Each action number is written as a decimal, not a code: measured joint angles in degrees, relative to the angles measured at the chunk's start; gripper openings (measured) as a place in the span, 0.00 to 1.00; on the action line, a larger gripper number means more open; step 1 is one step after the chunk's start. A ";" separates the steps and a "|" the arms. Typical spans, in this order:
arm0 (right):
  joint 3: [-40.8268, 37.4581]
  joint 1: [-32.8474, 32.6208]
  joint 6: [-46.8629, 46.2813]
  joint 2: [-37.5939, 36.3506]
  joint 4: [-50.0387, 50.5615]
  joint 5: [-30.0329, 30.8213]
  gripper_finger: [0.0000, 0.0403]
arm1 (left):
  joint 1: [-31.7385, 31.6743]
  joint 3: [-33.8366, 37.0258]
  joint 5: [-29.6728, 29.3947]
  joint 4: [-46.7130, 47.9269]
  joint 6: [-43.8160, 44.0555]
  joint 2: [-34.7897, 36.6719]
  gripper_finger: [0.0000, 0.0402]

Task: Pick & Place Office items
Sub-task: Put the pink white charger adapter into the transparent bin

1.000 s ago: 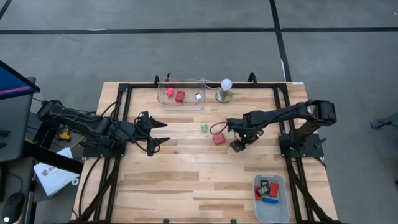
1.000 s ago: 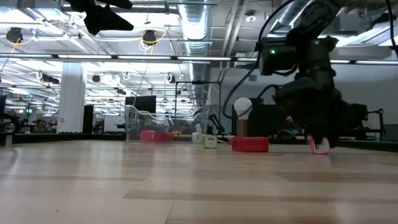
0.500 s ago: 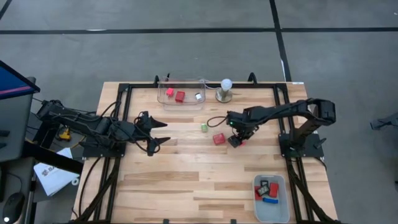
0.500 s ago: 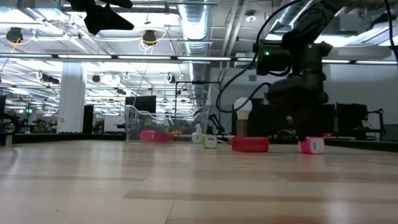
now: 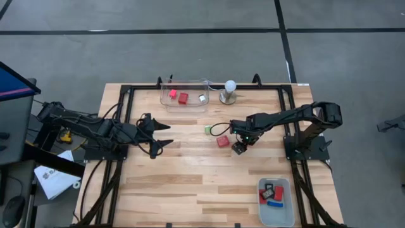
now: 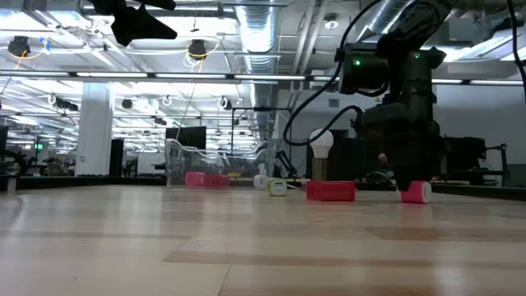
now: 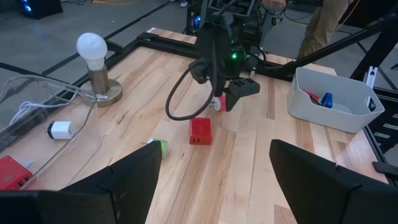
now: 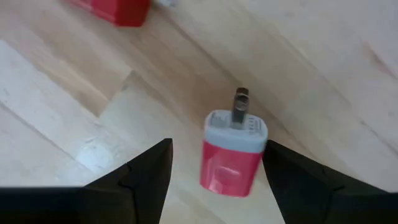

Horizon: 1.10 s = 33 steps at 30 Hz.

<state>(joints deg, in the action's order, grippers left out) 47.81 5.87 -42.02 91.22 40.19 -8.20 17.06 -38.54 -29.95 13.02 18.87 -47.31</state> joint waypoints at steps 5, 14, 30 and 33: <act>0.00 0.03 -0.22 0.00 0.32 0.71 0.59 | 0.00 0.00 0.00 -0.03 -0.09 0.00 0.74; 0.31 0.23 -0.48 4.43 2.98 0.91 0.57 | 0.02 0.00 0.00 0.00 -0.15 0.00 0.74; 2.93 0.35 4.70 2.40 2.66 5.01 0.36 | 0.00 0.01 0.02 0.02 -0.17 0.00 0.74; 2.99 0.17 4.68 2.69 2.20 5.16 0.38 | 0.00 0.02 0.00 0.00 -0.17 0.02 0.74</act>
<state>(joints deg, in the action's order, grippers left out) 50.81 6.03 -37.34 93.91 42.39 -3.04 17.06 -38.52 -29.95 13.01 18.70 -47.29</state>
